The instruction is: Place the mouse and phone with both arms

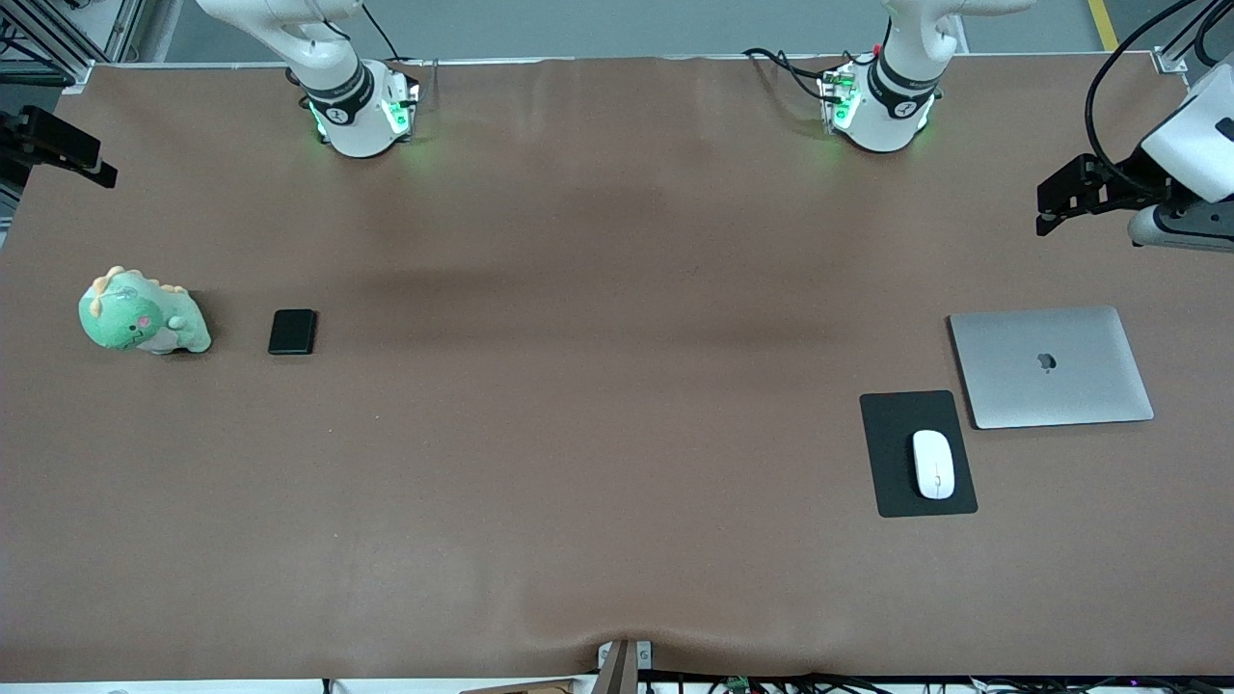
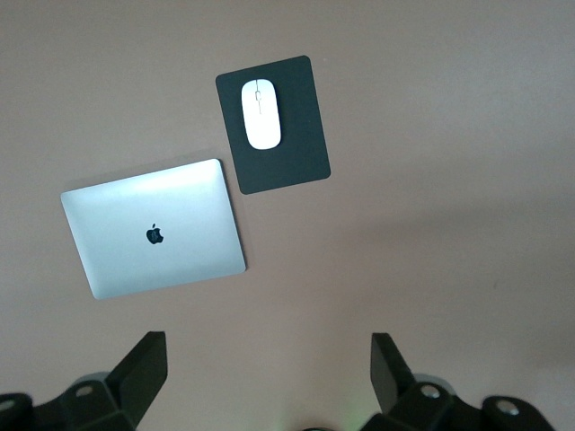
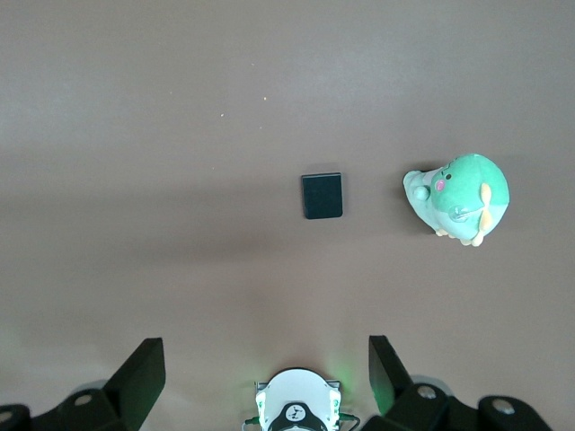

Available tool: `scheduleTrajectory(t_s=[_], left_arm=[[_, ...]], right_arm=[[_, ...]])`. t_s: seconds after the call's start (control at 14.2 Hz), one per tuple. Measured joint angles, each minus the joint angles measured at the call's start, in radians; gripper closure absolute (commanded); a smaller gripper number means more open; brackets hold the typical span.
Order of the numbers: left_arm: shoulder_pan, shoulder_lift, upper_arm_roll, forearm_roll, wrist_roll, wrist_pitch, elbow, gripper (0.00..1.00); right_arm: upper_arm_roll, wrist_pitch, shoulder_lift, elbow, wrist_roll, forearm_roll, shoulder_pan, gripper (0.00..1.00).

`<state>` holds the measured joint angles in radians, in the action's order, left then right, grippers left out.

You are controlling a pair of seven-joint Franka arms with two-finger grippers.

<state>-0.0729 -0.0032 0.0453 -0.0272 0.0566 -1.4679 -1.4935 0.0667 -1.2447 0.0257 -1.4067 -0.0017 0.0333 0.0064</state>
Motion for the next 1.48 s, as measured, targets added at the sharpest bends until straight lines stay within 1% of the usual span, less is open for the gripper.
scheduleTrajectory(t_s=[0.35,1.48], left_arm=[[0.0,0.0,0.0,0.0,0.0,0.0,0.0,0.0],[0.001,0.002,0.0,0.0,0.0,0.0,0.0,0.0]], right_arm=[[-0.009,0.006,0.0,-0.005,0.0,-0.005,0.0,0.0],[-0.009,0.006,0.0,-0.02,0.0,-0.009,-0.001,0.0]])
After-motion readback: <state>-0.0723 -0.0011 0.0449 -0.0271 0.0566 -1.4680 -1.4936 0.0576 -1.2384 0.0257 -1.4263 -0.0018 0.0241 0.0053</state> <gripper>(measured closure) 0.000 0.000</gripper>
